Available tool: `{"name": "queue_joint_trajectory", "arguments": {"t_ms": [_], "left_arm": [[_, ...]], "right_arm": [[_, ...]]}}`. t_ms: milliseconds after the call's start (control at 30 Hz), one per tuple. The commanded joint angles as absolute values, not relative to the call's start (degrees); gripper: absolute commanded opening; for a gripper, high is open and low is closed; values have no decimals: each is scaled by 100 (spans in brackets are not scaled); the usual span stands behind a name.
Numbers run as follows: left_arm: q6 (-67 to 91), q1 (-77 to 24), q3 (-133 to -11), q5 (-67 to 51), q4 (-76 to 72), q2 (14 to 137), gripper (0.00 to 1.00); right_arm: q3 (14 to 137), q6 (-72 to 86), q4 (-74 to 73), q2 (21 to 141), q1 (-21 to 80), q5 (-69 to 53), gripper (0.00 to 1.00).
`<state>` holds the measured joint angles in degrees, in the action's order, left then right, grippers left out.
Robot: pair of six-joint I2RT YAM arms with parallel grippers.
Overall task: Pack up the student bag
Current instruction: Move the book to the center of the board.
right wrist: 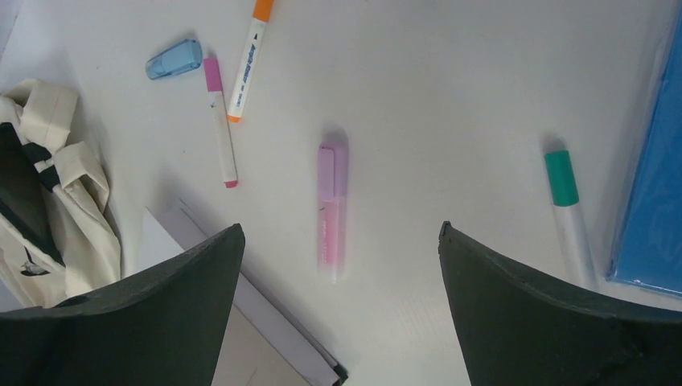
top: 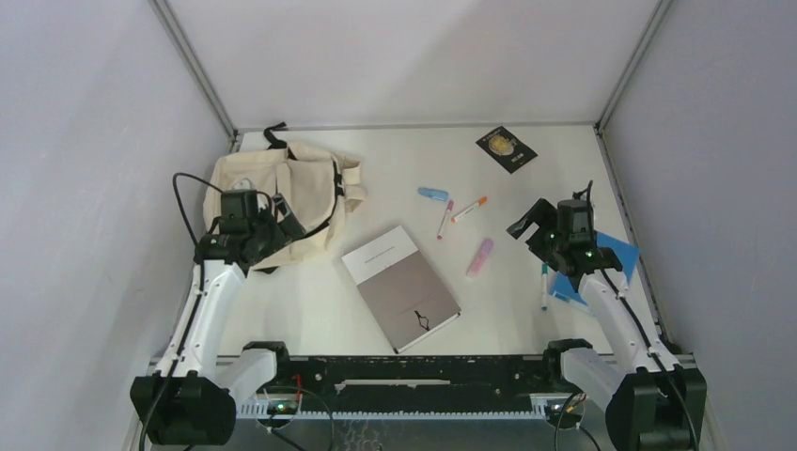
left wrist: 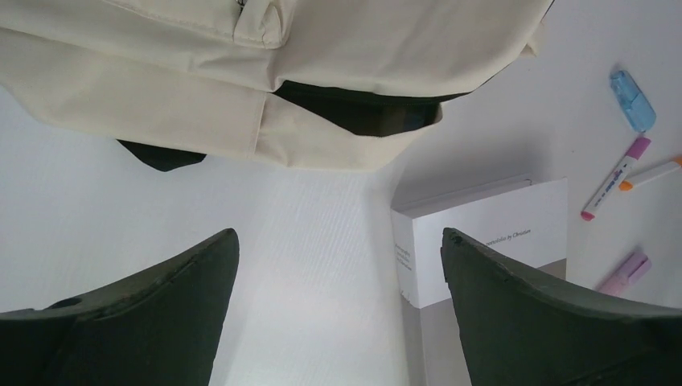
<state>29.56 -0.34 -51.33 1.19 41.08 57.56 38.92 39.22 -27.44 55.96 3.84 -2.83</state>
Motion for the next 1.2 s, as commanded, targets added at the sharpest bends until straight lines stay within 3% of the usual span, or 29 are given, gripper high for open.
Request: {"name": "queue_joint_trajectory", "arguments": {"t_ms": [0,400,567,867,1000,1167], "left_arm": [[3111,-18,-5082,45,3901,5590,100],[2794,-62,-5127,-41,3806,5798,97],[2392,-1120,-5979,1338,4192,6610,97],[2332,-1977,-7313,2349,4433,8433,95],[2163,-2222,-8112,2490,4851,9099,90],[1951,-2923,-8251,2176,4877,9259,89]], "right_arm": [[3864,4052,-2404,5519,369,-436,98],[3524,4125,-2266,5249,446,-448,98],[3485,4205,-2197,5200,769,-253,98],[3489,4379,-2151,5165,1985,418,98],[3489,4202,-1966,5263,2608,555,98],[3489,3702,-1442,5722,3018,-427,97]]}}
